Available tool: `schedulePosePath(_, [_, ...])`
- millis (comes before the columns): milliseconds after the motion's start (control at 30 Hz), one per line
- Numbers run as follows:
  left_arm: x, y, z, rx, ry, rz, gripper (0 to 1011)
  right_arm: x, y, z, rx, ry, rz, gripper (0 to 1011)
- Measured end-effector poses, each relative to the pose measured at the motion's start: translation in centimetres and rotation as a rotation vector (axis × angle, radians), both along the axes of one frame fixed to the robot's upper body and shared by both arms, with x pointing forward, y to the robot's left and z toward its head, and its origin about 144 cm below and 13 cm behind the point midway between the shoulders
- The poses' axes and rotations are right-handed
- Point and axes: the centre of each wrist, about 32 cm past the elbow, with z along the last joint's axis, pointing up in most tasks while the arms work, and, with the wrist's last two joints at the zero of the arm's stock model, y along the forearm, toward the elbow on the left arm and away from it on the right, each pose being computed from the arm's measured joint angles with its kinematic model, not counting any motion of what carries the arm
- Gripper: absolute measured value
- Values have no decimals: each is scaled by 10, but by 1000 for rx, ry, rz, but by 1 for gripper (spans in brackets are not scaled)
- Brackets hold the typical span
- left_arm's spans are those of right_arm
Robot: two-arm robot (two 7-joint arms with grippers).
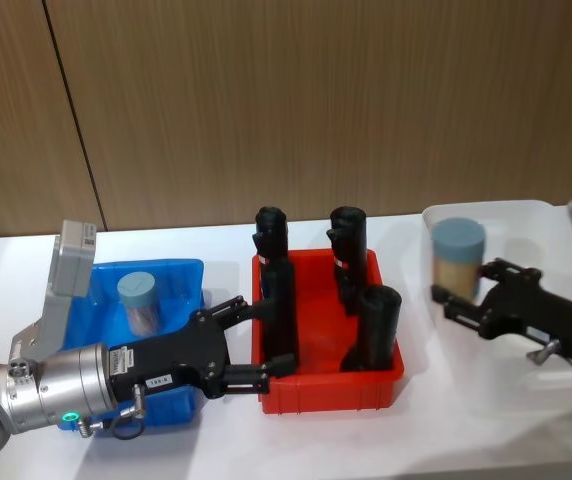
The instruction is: Pick the cotton swabs from the blue box and place them into the white box.
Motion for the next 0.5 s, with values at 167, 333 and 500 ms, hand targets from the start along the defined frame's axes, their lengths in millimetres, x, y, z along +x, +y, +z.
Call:
schedulePosePath(167, [0,0,0,0,0,0,1004,4,-8,-2,4,8,-72,644])
schedulePosePath(333, [0,0,0,0,0,0,1004,15,-17,-6,3,24,-161,644])
schedulePosePath(500, [0,0,0,0,0,0,1004,30,-24,-12,-10,45,-230,644])
